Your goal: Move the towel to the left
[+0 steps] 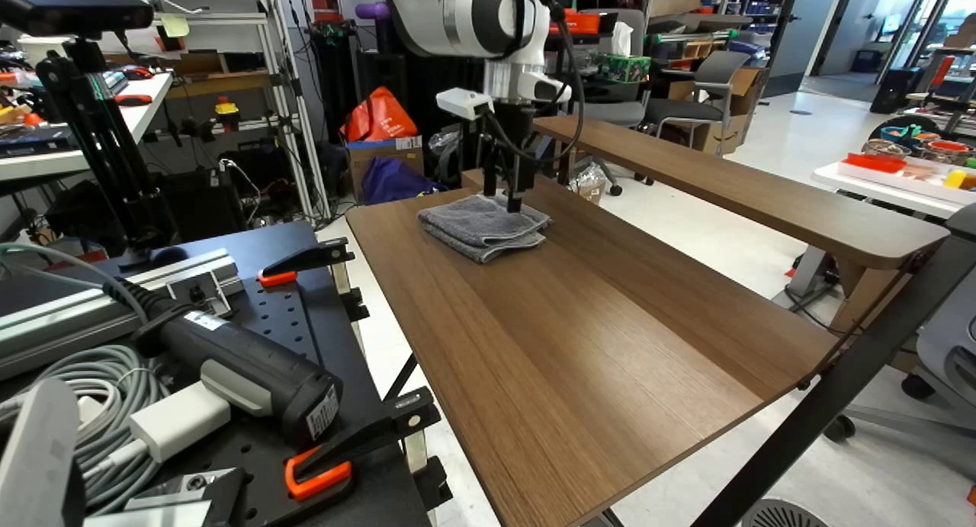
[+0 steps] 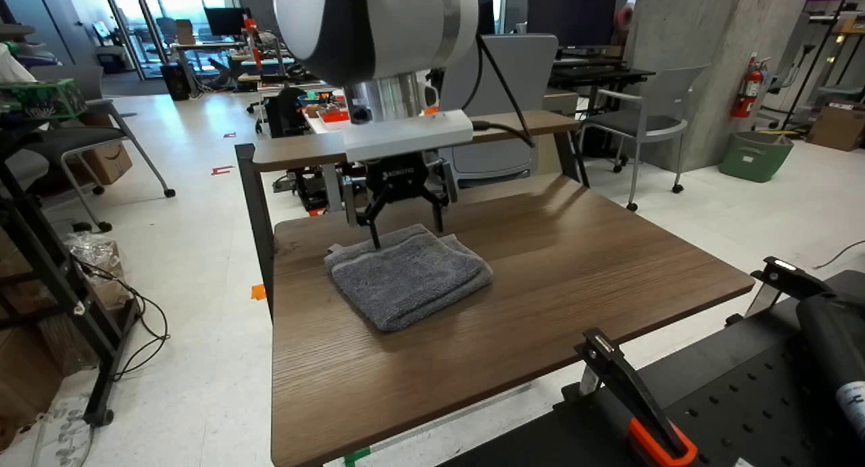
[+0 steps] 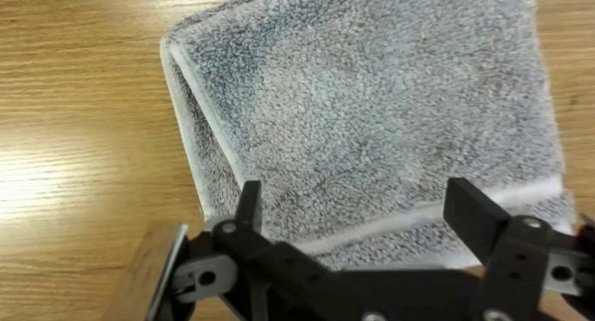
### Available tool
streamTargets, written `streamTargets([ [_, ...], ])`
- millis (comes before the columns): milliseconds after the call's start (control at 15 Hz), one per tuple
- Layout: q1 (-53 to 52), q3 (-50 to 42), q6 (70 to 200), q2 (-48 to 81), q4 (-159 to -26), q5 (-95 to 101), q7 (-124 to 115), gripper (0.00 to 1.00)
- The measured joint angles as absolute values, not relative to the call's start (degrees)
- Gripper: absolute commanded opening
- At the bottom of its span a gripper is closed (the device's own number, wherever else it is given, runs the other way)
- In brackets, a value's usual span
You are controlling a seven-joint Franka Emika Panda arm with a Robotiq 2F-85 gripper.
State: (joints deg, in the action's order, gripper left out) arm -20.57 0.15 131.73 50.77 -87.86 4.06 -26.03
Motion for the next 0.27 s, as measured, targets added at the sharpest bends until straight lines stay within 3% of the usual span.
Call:
streamTargets([
  [267, -20.6, 0.7, 129.7, 45.2, -91.2, 4.1, -25.2, 1.0],
])
